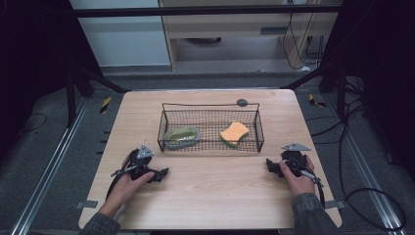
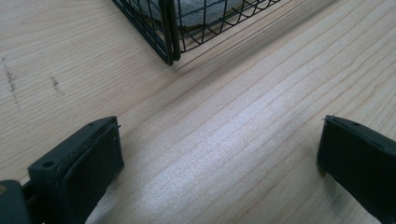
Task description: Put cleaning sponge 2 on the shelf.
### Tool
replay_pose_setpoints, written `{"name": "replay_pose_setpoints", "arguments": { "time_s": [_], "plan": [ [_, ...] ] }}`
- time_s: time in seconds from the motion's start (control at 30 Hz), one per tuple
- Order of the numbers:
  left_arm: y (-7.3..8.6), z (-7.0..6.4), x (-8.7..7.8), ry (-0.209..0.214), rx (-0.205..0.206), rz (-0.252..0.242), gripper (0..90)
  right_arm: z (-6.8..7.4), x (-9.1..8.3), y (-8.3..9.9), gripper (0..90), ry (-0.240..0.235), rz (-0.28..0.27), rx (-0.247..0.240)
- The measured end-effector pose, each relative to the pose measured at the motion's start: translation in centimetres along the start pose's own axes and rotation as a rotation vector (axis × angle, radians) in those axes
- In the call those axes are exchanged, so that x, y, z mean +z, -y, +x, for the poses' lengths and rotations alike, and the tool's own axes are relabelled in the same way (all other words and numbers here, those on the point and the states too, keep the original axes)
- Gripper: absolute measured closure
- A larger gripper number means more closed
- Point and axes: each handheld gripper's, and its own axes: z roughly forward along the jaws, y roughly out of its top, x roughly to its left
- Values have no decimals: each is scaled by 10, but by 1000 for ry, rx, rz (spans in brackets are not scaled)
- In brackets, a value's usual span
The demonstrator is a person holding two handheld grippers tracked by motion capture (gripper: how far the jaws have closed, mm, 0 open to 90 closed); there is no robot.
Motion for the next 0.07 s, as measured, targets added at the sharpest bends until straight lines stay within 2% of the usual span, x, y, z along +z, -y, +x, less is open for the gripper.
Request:
{"name": "replay_pose_setpoints", "arguments": {
  "time_s": [0.07],
  "plan": [
    [0,0,0,0,-1,0,0,1,0,0,53,6,3,9]
  ]
}}
